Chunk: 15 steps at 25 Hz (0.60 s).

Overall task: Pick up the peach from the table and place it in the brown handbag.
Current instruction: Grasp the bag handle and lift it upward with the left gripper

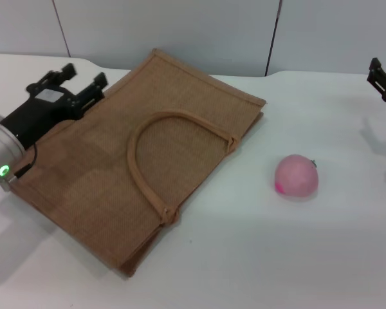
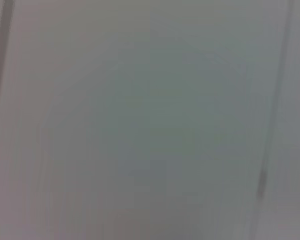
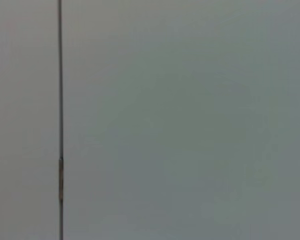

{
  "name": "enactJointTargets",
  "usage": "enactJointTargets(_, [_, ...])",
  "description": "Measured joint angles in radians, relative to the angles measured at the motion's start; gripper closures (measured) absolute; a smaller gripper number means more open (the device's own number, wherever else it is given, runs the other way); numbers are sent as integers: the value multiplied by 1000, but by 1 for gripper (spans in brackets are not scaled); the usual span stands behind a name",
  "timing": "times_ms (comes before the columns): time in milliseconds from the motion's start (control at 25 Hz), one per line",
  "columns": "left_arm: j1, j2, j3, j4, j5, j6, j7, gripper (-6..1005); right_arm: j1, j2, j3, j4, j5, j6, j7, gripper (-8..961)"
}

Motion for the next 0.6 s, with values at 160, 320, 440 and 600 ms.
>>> enactJointTargets(160, [9, 28, 7, 133, 239, 63, -248, 254, 1, -1, -17, -3, 0, 15, 0, 73])
enactJointTargets(320, [24, 30, -1, 285, 475, 130, -445, 256, 2, -2, -30, -9, 0, 24, -1, 73])
enactJointTargets(440, [31, 29, -2, 389, 639, 139, -584, 258, 2, -1, -39, -10, 0, 24, -1, 73])
enactJointTargets(600, [22, 25, -6, 504, 855, 135, -740, 260, 3, 0, -50, -11, 0, 24, -1, 73])
